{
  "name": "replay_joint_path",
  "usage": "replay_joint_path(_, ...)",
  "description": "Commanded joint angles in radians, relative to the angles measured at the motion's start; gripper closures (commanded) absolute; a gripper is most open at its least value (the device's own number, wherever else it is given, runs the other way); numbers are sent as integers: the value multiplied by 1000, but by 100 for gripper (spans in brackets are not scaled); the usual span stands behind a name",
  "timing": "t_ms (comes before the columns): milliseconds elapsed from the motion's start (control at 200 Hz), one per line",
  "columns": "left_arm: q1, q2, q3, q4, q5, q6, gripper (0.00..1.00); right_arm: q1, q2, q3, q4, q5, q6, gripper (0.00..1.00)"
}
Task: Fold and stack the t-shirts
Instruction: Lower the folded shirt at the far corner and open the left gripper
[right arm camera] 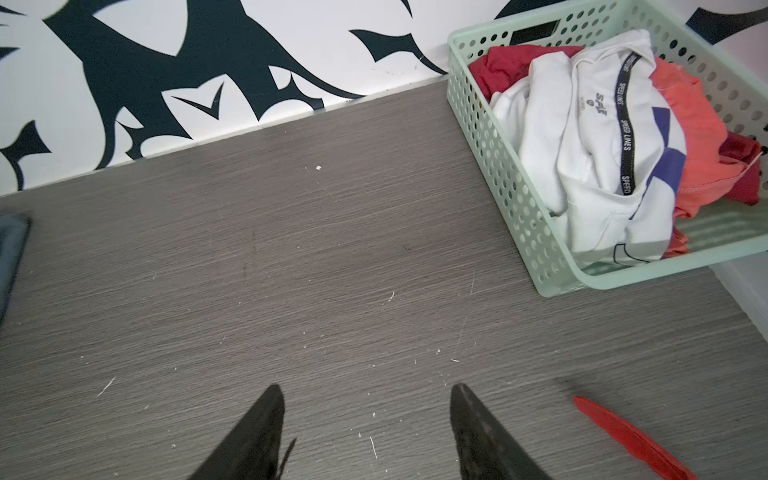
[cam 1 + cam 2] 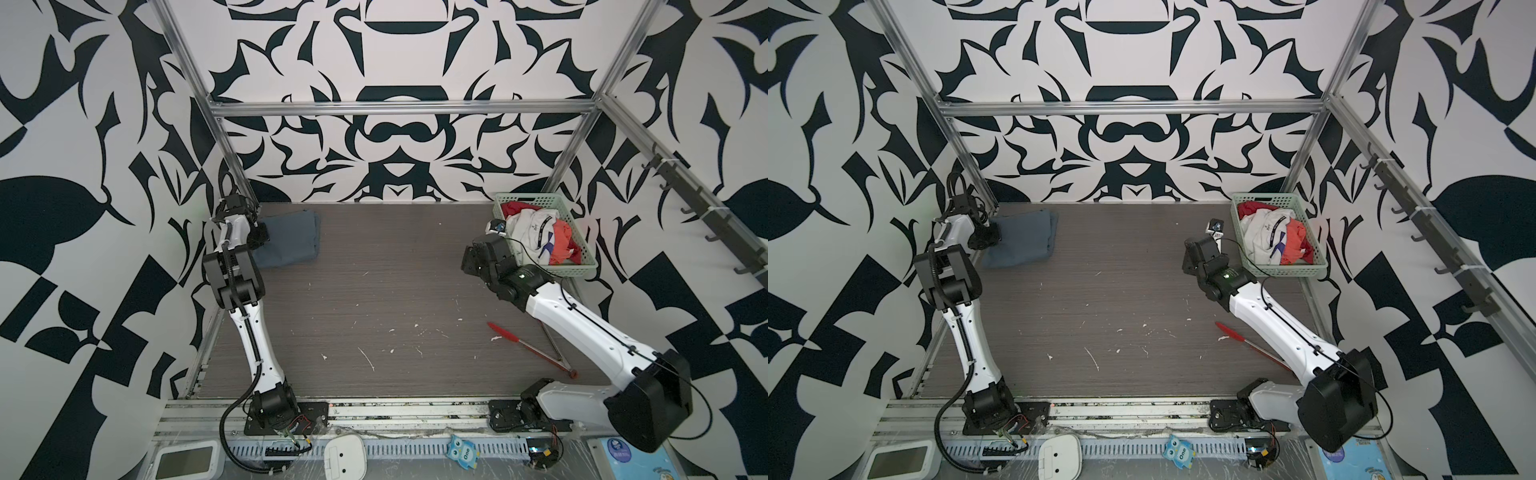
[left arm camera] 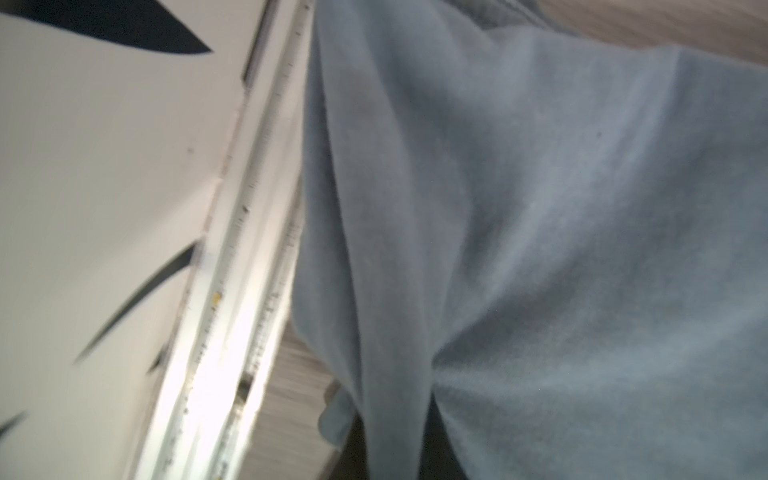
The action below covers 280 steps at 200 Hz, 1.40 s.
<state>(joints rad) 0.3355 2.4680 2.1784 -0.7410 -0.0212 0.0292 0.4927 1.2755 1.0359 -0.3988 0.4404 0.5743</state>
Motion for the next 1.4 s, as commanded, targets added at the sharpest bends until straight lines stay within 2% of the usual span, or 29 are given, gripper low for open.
replay_joint_path(0, 3, 31, 83, -49, 28, 72, 100, -3, 20, 52, -15, 35, -6, 33)
replay_joint_path(200, 4, 56, 130, -15, 32, 107, 100, -6, 53, 63, -13, 30, -2, 33)
replay_joint_path(440, 4, 115, 211, -13, 50, 65, 100, -7, 44, 67, -30, 43, -1, 33)
replay_joint_path(580, 5, 107, 185, -8, 27, 40, 100, -8, 30, 57, -40, 51, 5, 33)
replay_joint_path(710, 5, 59, 92, 16, -17, 23, 99, -8, 17, 40, -40, 50, 15, 34)
replay_joint_path(765, 4, 41, 53, 43, -8, 23, 89, -8, 11, 31, -37, 48, 19, 34)
replay_joint_path(850, 4, 36, 65, 29, 3, 14, 83, -8, 2, 26, -40, 38, 21, 34)
replay_joint_path(890, 4, 26, 68, 28, 1, -1, 73, -8, -4, 23, -45, 35, 25, 34)
replay_joint_path(935, 4, 4, 49, 46, -14, -15, 56, -8, -15, 19, -48, 32, 29, 34)
replay_joint_path(965, 4, -17, 27, 66, -28, -25, 49, -8, -26, 14, -50, 31, 31, 34)
replay_joint_path(1060, 4, -94, -55, 139, -70, -42, 34, -8, -67, -14, -58, 35, 46, 34)
replay_joint_path(1215, 3, -233, -206, 238, -127, -57, 16, -8, -144, -65, -60, 41, 70, 34)
replay_joint_path(1275, 3, -302, -285, 293, -123, -57, 0, -8, -163, -75, -66, 42, 71, 34)
replay_joint_path(1350, 2, -385, -370, 354, -103, -58, 0, -8, -175, -79, -72, 37, 63, 33)
replay_joint_path(1395, 2, -425, -396, 358, -78, -68, 0, -8, -176, -77, -74, 35, 56, 27)
